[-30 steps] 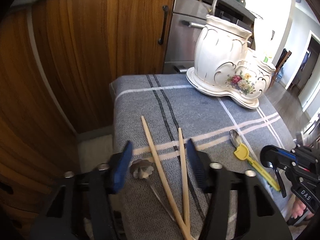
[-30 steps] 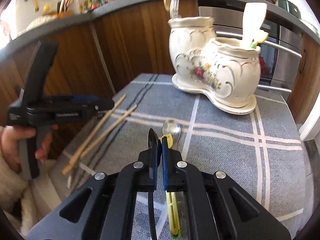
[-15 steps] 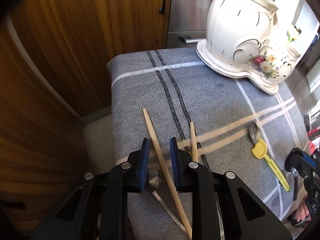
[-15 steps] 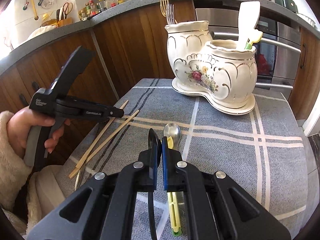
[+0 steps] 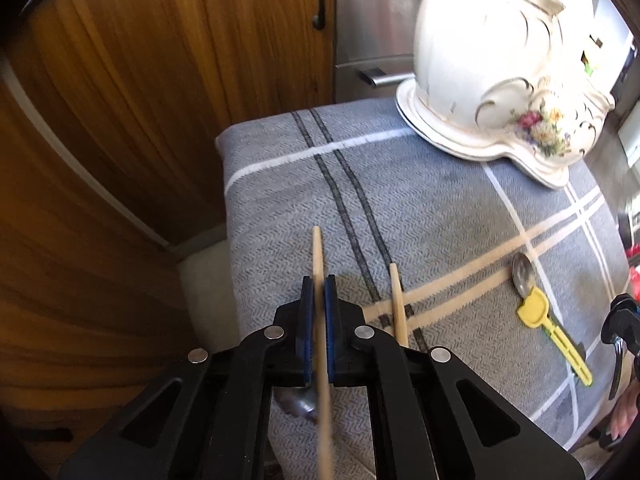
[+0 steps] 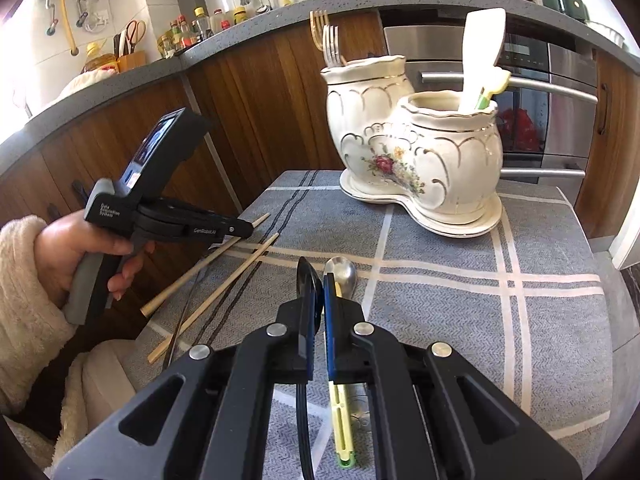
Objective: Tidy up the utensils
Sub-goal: 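Close the left tool on one wooden chopstick, then lift the chopstick over the vase with the left tool while the right tool carries the black spoon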
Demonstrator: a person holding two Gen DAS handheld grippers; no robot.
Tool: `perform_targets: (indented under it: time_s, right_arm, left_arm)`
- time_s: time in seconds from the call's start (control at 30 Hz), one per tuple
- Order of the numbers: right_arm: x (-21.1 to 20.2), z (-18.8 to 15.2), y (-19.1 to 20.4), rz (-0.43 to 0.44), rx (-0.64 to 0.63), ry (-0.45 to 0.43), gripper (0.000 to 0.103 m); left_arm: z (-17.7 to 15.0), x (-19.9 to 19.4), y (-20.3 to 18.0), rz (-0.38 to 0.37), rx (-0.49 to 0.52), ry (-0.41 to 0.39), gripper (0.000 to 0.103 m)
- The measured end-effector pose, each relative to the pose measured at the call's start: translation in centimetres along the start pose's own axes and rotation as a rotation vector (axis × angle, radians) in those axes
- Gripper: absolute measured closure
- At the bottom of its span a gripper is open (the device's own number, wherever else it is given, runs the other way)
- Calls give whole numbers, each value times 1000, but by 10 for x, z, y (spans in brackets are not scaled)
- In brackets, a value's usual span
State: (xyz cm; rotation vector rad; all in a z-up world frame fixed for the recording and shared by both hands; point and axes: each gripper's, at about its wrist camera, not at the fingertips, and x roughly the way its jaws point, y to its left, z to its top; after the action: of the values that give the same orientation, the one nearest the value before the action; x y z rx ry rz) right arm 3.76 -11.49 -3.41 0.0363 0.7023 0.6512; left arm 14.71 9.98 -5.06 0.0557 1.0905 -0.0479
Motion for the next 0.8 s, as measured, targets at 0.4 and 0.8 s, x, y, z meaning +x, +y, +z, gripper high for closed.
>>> perform_targets:
  time_s: [0.4,0.8]
  right_arm:
    - [-4,3,-9,8,44,-21,99]
    - [-27,38,-25,44,76,-144,99]
  left_arm:
    - [2,-79,3,-135,-77,-300,98]
    - [18,-153,-19,-238,-51,-566,98]
